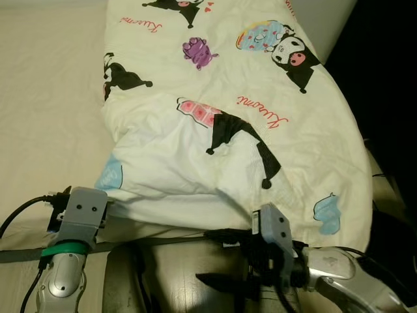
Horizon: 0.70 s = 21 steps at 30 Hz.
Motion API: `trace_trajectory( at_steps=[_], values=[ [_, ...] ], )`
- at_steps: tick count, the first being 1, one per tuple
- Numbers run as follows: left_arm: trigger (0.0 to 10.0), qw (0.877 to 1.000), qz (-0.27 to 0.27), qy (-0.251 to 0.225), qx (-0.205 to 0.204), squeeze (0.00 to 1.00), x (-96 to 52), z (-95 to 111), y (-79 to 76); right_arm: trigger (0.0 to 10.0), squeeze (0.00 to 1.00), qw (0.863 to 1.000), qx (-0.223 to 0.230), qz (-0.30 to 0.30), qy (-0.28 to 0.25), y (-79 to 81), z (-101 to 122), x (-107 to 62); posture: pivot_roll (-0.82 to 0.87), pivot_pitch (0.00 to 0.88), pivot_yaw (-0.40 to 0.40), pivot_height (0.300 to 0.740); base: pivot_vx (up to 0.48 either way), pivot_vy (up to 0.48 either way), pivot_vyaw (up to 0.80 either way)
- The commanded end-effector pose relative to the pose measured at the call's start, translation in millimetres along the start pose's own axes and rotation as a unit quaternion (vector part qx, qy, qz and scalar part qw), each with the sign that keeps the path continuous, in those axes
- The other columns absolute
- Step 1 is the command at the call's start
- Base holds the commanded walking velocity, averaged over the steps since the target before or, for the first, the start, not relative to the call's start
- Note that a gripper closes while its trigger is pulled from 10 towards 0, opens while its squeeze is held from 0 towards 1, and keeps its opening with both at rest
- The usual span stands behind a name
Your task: Clean up the room
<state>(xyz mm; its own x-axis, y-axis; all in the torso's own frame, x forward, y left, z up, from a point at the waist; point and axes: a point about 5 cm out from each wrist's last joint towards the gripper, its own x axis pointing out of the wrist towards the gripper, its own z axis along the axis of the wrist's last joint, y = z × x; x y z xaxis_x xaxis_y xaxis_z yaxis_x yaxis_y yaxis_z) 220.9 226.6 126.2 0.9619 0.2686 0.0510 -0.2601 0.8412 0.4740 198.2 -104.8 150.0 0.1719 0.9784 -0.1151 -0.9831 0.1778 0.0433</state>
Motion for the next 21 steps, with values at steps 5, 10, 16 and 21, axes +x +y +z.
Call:
trace_trajectory(
  at_steps=[5,10,16,21],
  values=[
    [10.0,0.996,0.076,0.037,-0.001,0.0,-6.3,-9,18.4,10.0,0.0,0.999,0.019,-0.026,-0.042,-5.5,20,-13.9,-0.06,0.202,0.053,0.515,0.0,0.0,0.0],
    [10.0,0.99,0.056,0.125,-0.033,0.0,-21.8,-36,17.0,10.0,0.0,0.992,0.04,-0.046,-0.107,-13.0,37,-13.2,-0.06,0.201,0.056,0.515,0.0,0.0,0.0],
    [10.0,0.994,-0.041,0.076,-0.072,1.0,-32.1,-30,5.9,10.0,0.0,0.99,0.048,-0.066,-0.117,-20.1,36,-10.9,-0.04,0.202,0.045,0.515,0.0,0.0,0.0],
    [10.0,0.997,-0.058,0.026,-0.052,1.0,-37.3,-17,11.0,10.0,0.0,0.99,0.053,-0.068,-0.113,-22.8,34,-10.4,-0.04,0.203,0.044,0.515,0.0,0.0,0.0]
  ],
)
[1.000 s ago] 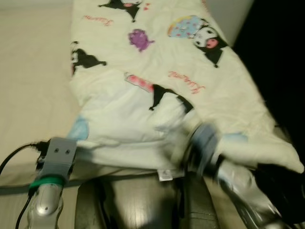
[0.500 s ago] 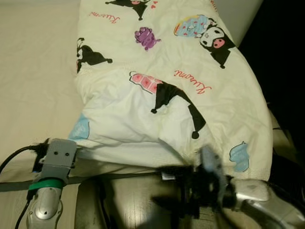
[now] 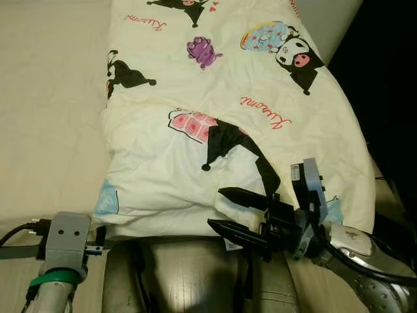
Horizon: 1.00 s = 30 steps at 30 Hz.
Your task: Clean up the room
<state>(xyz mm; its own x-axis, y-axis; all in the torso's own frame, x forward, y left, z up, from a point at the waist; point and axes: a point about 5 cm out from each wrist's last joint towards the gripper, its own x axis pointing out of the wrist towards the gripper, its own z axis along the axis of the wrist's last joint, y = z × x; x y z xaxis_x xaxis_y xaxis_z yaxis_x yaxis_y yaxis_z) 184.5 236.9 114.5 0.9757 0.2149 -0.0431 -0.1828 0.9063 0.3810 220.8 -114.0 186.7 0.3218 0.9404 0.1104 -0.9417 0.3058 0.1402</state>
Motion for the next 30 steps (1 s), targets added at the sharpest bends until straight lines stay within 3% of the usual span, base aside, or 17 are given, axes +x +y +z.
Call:
trace_trajectory(
  at_steps=[1,3,4,5,7,10,12,13,14,15,16,18,19,20,21,24,30],
  values=[
    [10.0,1.0,-0.013,-0.004,0.001,1.0,-4.3,0,-2.0,10.0,0.0,1.0,0.004,-0.002,0.007,-0.8,-2,-1.5,-0.04,0.203,0.044,0.515,0.0,0.0,0.0],
    [10.0,0.999,-0.051,-0.011,-0.01,1.0,-11.3,3,-5.6,10.0,0.0,1.0,0.005,-0.003,0.007,-1.6,-2,-2.0,-0.03,0.204,0.042,0.515,0.0,0.0,0.0],
    [10.0,0.986,-0.156,-0.015,-0.06,1.0,-29.8,21,-11.6,10.0,0.0,1.0,0.011,-0.011,0.006,-4.4,-1,-4.5,-0.01,0.205,0.038,0.515,0.0,0.0,0.0],
    [10.0,0.986,-0.156,-0.015,-0.06,1.0,-29.8,21,-11.6,10.0,0.0,1.0,0.011,-0.011,0.006,-4.4,-1,-4.5,-0.01,0.205,0.038,0.515,0.0,0.0,0.0],
    [10.0,0.958,-0.261,-0.031,-0.113,1.0,-43.3,54,-10.9,10.0,0.0,1.0,0.018,-0.022,-0.001,-9.0,1,-7.2,0.0,0.204,0.033,0.515,0.0,0.0,0.0],
    [10.0,0.952,-0.277,-0.036,-0.124,1.0,-43.9,62,-7.9,10.0,0.0,1.0,0.02,-0.023,-0.005,-10.5,2,-6.9,0.01,0.204,0.029,0.515,0.0,0.0,0.0],
    [10.0,0.938,-0.31,-0.058,-0.146,0.76,-44.0,77,-1.4,10.0,0.0,0.999,0.024,-0.022,-0.012,-14.0,4,-3.6,0.03,0.202,0.022,0.515,0.0,0.0,0.0],
    [10.0,0.938,-0.31,-0.058,-0.146,0.76,-44.0,77,-1.4,10.0,0.0,0.999,0.024,-0.022,-0.012,-14.0,4,-3.6,0.03,0.202,0.022,0.515,0.0,0.0,0.0],
    [10.0,0.934,-0.315,-0.07,-0.155,0.57,-41.8,83,0.5,10.0,0.0,0.999,0.024,-0.021,-0.014,-15.2,4,-1.7,0.03,0.201,0.021,0.515,0.0,0.0,0.0],
    [10.0,0.932,-0.318,-0.085,-0.151,0.5,-39.1,88,1.0,10.0,0.0,0.999,0.024,-0.019,-0.015,-16.1,4,-0.5,0.03,0.2,0.013,0.515,0.0,0.0,0.0],
    [10.0,0.936,-0.305,-0.107,-0.143,0.0,-31.2,95,0.5,10.0,0.0,0.999,0.023,-0.018,-0.015,-17.2,4,1.1,0.04,0.198,0.009,0.515,0.0,0.0,0.0],
    [10.0,0.948,-0.256,-0.147,-0.123,0.0,-11.4,106,-3.9,10.0,0.0,0.999,0.016,-0.031,-0.021,-22.1,5,4.6,0.04,0.192,0.001,0.515,0.0,0.0,0.0],
    [10.0,0.948,-0.256,-0.147,-0.123,0.0,-11.4,106,-3.9,10.0,0.0,0.999,0.016,-0.031,-0.021,-22.1,5,4.6,0.04,0.192,0.001,0.515,0.0,0.0,0.0],
    [10.0,0.959,-0.213,-0.163,-0.096,0.0,7.9,111,-16.7,10.0,0.0,0.998,0.007,-0.06,-0.033,-29.8,7,8.3,0.02,0.184,-0.004,0.515,0.0,0.0,0.0],
    [10.0,0.961,-0.21,-0.158,-0.083,0.0,12.2,111,-22.3,10.0,0.0,0.997,0.005,-0.073,-0.037,-33.1,8,9.5,0.02,0.184,-0.004,0.515,0.0,0.0,0.0],
    [10.0,0.964,-0.177,-0.143,-0.135,0.0,25.5,109,-37.0,10.0,0.0,0.989,-0.013,-0.136,-0.065,-44.6,14,12.0,0.0,0.178,0.002,0.515,0.0,0.0,0.0],
    [10.0,0.964,-0.128,-0.142,-0.186,0.0,46.3,122,-43.7,10.0,0.0,0.967,-0.046,-0.226,-0.103,-58.5,23,11.4,-0.02,0.171,0.005,0.515,0.0,0.0,0.0]
  ],
)
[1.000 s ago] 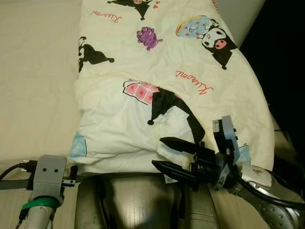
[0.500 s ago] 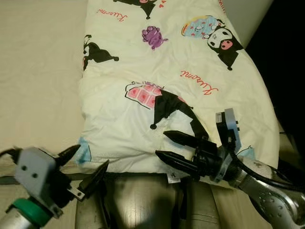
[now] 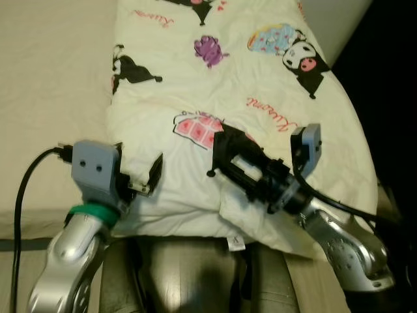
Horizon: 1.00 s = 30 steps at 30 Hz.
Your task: Clean up the room
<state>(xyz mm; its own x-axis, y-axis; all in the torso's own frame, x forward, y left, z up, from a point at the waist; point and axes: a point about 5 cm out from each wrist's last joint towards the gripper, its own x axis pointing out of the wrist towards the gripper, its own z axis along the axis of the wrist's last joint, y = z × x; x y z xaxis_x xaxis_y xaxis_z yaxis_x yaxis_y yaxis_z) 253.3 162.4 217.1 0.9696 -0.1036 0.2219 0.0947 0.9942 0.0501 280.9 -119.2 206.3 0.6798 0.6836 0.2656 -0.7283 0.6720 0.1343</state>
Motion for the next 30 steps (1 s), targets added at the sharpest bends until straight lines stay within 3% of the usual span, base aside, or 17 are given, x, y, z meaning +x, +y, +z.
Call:
trace_trajectory(
  at_steps=[1,4,5,6,11,30],
  values=[
    [10.0,1.0,0.007,0.017,-0.014,0.0,0.3,-7,-1.0,10.0,0.0,1.0,-0.013,-0.026,-0.001,-5.8,-1,-3.8,-0.02,0.171,0.005,0.515,0.0,0.0,0.0],
    [10.0,1.0,0.007,-0.017,-0.012,0.0,14.5,4,-4.5,10.0,0.0,0.994,-0.074,-0.08,-0.033,-12.3,9,-4.0,-0.04,0.163,0.008,0.528,0.0,0.0,0.0],
    [10.0,1.0,0.007,-0.017,-0.012,0.0,14.5,4,-4.5,10.0,0.0,0.994,-0.074,-0.08,-0.033,-12.3,9,-4.0,-0.04,0.163,0.008,0.528,0.0,0.0,0.0],
    [10.0,0.999,0.017,-0.032,-0.008,0.0,23.5,9,-5.4,10.0,0.0,0.985,-0.12,-0.119,-0.038,-18.0,12,-4.8,-0.05,0.16,0.009,0.538,0.0,0.0,0.0],
    [10.0,0.999,0.017,-0.039,-0.011,0.0,31.7,13,-7.0,10.0,0.0,0.972,-0.164,-0.159,-0.047,-24.9,15,-7.2,-0.05,0.157,0.01,0.553,0.0,0.0,0.0],
    [10.0,1.0,0.001,-0.019,-0.008,0.0,38.6,-4,-25.7,10.0,0.0,0.954,-0.21,-0.207,-0.056,-36.9,9,-10.8,-0.06,0.14,0.014,0.638,0.0,0.0,0.0]
  ],
)
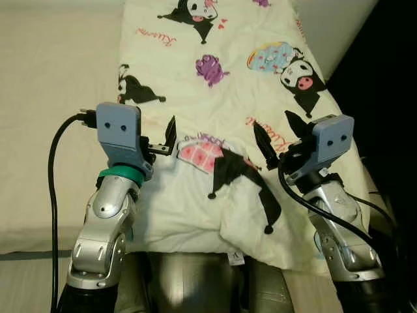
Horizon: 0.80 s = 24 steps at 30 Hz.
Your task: Clean up the room
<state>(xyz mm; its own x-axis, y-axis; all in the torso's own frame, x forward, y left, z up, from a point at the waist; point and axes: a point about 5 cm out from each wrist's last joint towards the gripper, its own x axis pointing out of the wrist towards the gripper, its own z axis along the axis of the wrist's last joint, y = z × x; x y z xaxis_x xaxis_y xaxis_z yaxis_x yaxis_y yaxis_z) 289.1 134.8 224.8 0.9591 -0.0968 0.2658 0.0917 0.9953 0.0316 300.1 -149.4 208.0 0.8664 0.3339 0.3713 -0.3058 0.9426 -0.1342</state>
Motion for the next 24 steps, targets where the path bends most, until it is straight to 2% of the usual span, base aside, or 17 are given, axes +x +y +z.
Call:
trace_trajectory(
  at_steps=[1,24],
  values=[
    [10.0,1.0,-0.003,0.004,0.0,0.0,-0.5,-4,-2.2,10.0,0.0,1.0,-0.007,-0.01,-0.002,-4.1,-1,-2.4,-0.06,0.14,0.014,0.643,0.0,0.0,0.0],
    [10.0,1.0,-0.015,0.012,0.002,0.0,2.4,-14,-10.2,10.0,0.0,1.0,-0.02,-0.022,0.005,-11.5,-10,-5.1,-0.07,0.122,0.015,0.738,0.0,0.0,0.0]
  ],
)
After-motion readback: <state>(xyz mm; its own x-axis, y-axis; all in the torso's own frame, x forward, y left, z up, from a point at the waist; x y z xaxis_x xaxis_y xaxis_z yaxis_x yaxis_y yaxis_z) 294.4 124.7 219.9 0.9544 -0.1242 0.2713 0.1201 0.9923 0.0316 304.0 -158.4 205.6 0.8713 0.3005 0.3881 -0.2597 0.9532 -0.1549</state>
